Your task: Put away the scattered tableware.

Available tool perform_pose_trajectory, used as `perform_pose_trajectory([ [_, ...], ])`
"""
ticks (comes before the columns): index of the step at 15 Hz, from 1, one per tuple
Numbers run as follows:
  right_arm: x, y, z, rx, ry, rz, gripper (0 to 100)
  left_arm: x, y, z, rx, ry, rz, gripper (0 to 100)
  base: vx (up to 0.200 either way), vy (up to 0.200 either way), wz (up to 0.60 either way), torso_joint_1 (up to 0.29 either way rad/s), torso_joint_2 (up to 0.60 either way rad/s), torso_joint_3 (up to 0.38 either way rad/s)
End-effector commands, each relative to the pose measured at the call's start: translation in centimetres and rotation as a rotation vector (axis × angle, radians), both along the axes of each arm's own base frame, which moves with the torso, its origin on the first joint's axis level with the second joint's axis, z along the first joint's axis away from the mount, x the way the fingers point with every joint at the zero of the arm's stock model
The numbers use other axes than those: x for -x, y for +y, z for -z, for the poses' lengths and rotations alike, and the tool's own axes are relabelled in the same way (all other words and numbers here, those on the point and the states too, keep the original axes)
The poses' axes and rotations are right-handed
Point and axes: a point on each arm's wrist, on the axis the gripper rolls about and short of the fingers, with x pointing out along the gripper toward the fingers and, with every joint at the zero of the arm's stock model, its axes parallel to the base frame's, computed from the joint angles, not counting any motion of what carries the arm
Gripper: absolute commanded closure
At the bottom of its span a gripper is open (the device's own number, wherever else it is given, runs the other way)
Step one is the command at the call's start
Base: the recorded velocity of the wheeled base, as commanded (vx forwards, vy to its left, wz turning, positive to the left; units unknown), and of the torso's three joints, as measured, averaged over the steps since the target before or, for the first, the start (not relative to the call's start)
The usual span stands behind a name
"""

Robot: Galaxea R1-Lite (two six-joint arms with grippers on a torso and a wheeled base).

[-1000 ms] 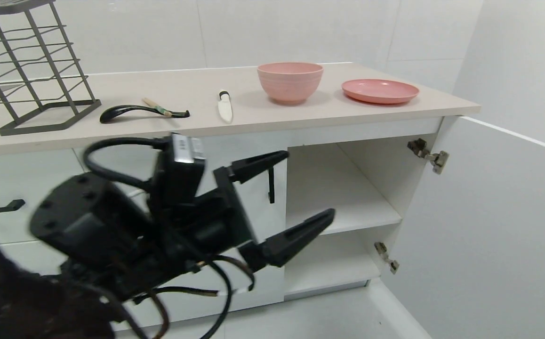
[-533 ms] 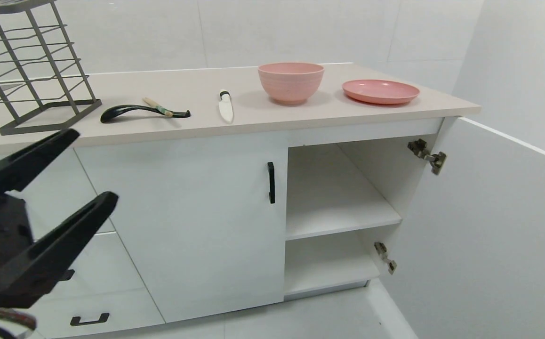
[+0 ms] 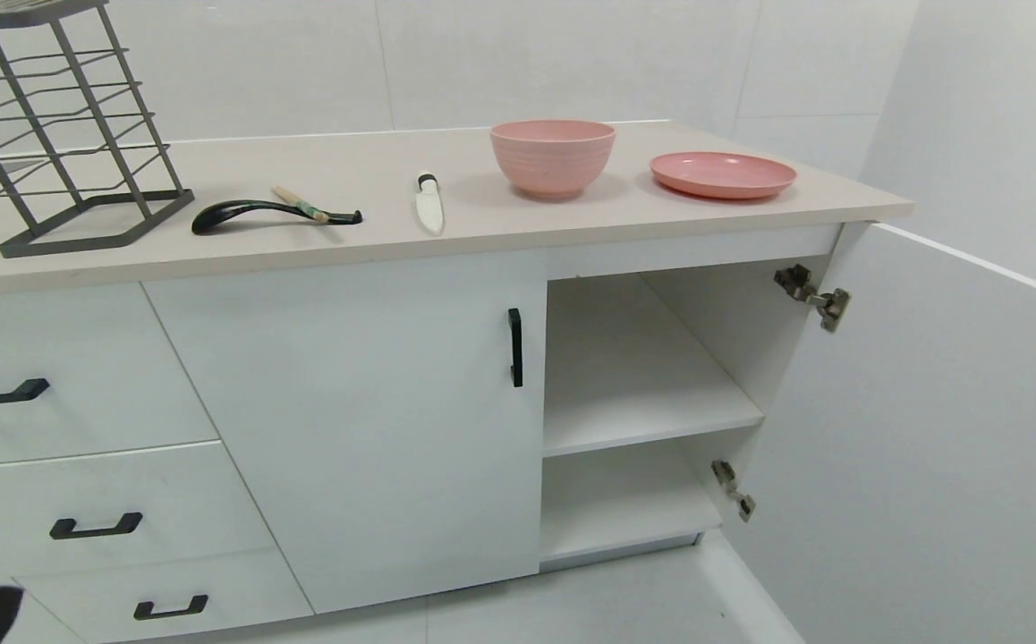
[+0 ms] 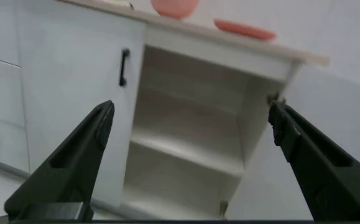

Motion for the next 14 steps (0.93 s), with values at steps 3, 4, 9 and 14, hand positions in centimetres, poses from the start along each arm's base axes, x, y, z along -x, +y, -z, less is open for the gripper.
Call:
perform_pose_trajectory([
  [3,-0.1,-0.2,2.0,-0.021,0.144,0.088,0,4.0,0.4,2.6,0.059,-0.016,-0.134,0,0.000,0.000,0.00,0.000,0.00,0.000],
  [4,-0.2,-0.3,2.6,-0.026,0.205,0.131,0,4.5,0.3,4.1,0.063,0.054,-0.167,0,0.000,0.000,0.00,0.000,0.00,0.000],
  [9,-0.2,-0.4,2.7,-0.054,0.224,0.199,0,4.1,0.6,8.2,0.008,0.371,-0.330,0,0.000,0.000,0.00,0.000,0.00,0.000],
  [14,-0.3,-0.9,3.3,-0.138,0.288,0.392,0,4.1,1.1,9.5,-0.016,0.470,-0.546,0,0.000,0.000,0.00,0.000,0.00,0.000],
])
